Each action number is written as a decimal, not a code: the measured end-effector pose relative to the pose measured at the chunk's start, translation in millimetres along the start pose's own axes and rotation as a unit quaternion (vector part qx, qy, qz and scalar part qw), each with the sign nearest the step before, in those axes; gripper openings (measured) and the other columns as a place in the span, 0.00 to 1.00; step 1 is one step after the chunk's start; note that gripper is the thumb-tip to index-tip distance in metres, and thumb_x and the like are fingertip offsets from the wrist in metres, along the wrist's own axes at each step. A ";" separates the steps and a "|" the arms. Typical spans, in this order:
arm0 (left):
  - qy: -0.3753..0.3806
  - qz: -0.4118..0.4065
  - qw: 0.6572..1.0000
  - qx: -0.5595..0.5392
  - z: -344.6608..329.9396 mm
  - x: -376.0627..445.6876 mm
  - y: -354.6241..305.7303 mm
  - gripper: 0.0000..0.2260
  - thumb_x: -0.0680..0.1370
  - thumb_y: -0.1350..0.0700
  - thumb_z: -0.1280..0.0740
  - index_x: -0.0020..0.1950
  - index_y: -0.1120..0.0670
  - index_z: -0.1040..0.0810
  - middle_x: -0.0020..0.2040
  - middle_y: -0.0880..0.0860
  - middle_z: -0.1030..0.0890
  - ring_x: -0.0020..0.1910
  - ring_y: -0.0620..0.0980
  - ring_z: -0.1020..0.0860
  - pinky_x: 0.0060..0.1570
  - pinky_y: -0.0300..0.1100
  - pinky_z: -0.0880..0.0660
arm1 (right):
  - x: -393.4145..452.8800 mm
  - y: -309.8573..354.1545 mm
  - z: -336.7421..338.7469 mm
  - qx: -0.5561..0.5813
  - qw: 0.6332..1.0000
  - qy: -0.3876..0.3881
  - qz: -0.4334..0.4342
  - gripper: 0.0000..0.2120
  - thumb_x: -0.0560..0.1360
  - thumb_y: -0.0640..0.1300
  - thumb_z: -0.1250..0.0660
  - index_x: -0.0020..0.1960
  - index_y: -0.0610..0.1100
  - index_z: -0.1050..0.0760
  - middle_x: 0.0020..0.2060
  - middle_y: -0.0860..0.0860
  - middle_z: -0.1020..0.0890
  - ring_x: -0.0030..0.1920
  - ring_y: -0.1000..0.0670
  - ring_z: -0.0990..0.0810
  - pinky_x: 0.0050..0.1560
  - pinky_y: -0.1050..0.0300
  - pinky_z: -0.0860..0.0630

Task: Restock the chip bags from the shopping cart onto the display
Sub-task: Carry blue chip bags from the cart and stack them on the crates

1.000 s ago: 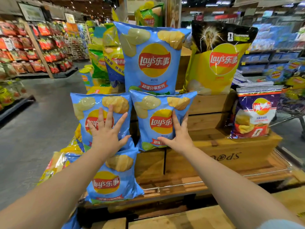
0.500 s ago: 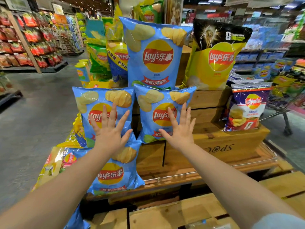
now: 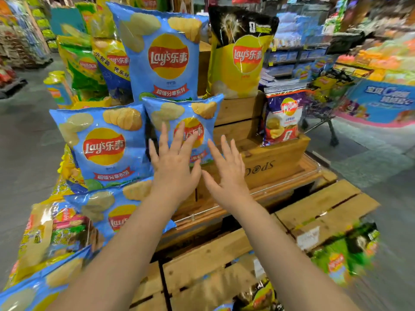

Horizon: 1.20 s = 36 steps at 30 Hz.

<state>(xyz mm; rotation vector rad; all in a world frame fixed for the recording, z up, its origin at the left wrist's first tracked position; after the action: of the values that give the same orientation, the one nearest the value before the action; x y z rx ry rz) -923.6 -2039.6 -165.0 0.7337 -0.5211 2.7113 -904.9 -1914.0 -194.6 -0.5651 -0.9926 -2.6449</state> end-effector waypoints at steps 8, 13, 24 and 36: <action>0.068 -0.086 0.987 -0.118 -1.7 -44.2 -136.8 0.19 0.77 0.53 0.36 0.67 0.56 0.26 0.69 0.56 0.27 0.70 0.56 0.32 0.69 0.53 0.36 | -92.0 -33.9 133.1 -0.022 0.996 -0.013 -0.088 0.21 0.81 0.47 0.42 0.74 0.49 0.37 0.74 0.56 0.39 0.73 0.62 0.51 0.76 0.52 0.49; 0.205 -0.097 0.932 -0.284 -7.7 -78.0 -257.8 0.17 0.80 0.51 0.38 0.70 0.42 0.30 0.61 0.35 0.30 0.60 0.32 0.35 0.57 0.27 0.37 | -179.5 -79.6 225.8 0.118 0.973 0.006 -0.197 0.20 0.79 0.52 0.39 0.70 0.60 0.34 0.72 0.59 0.34 0.72 0.61 0.40 0.72 0.56 0.39; 0.336 -0.223 0.802 -0.441 -52.0 -167.4 -488.2 0.17 0.77 0.50 0.34 0.65 0.39 0.30 0.62 0.33 0.29 0.63 0.28 0.33 0.61 0.23 0.38 | -364.4 -156.0 399.8 0.037 0.967 -0.026 -0.252 0.17 0.79 0.45 0.38 0.67 0.54 0.29 0.59 0.66 0.29 0.63 0.67 0.33 0.62 0.75 0.38; 0.402 -0.235 0.762 -0.451 -157.3 -143.3 -625.0 0.17 0.77 0.49 0.34 0.61 0.31 0.31 0.64 0.35 0.27 0.64 0.31 0.31 0.66 0.37 0.34 | -421.7 -284.1 490.4 0.019 0.952 -0.097 -0.291 0.20 0.79 0.44 0.38 0.62 0.65 0.37 0.61 0.68 0.31 0.60 0.79 0.38 0.58 0.81 0.42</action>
<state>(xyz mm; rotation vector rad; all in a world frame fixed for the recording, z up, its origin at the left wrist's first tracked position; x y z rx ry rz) -647.6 -1441.0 -200.6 -0.4937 -1.0671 1.6880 -504.2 -1332.2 -204.9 -0.6064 -1.4561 -3.1065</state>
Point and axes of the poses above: each hand's wrist, its own x-axis towards the middle knuckle, its own z-axis out of the back of the hand, y = z × x, the point moved 4 cm from there along x, towards the middle knuckle
